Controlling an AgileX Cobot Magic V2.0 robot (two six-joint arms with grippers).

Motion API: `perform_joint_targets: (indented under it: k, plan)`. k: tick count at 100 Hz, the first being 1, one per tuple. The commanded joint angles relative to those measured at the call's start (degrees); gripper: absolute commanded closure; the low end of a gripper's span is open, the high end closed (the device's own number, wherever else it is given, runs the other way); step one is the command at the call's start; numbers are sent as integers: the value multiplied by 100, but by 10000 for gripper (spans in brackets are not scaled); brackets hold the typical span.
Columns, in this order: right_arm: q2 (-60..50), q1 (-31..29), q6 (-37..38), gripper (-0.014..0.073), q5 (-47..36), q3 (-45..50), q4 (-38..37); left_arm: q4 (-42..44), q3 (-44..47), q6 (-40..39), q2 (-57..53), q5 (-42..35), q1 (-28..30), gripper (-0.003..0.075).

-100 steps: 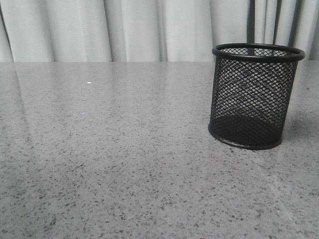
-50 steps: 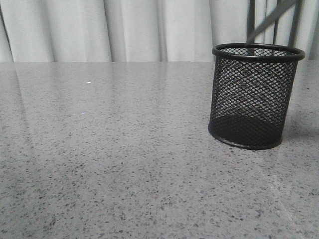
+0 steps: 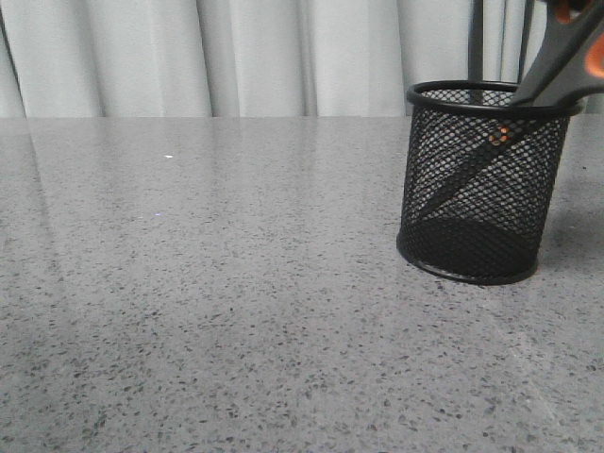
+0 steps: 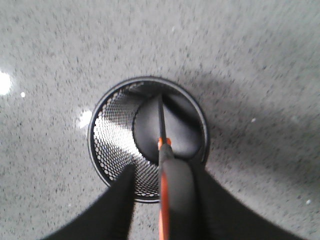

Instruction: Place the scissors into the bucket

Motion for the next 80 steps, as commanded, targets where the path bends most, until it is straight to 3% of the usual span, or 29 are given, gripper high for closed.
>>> perform_joint_targets:
  k: [1,9,20,27,33,39,53,68,80]
  plan:
    - [-149,22,-39,167,44,-438,-91,-224,-120,-223,19,-385,-50,740]
    - [-149,22,-60,83,-34,-868,-190,-137,-120,-1077,19,-608,-38,740]
    - [-240,22,-117,144,140,-1516,-205,319,-20,-2618,-51,-948,-38,740]
    - [-491,22,-117,300,206,-1659,-206,497,353,-3283,-297,-1275,-38,740]
    - [-902,22,-173,522,85,-1533,-263,591,869,-3650,-598,-1647,-38,740]
    - [-1372,22,-236,666,-123,-1275,-350,803,1533,-4108,-1039,-2015,-38,740]
    - [-2860,22,-236,643,-1146,11,-640,1636,3284,-5344,-2242,-3266,-38,740]
    - [-4747,22,-236,643,-2607,2129,-1368,2207,4955,-5385,-3323,-4709,-38,740]
    - [-6068,22,-236,643,-3409,3706,-1692,2300,5826,-5385,-3707,-5066,-38,740]
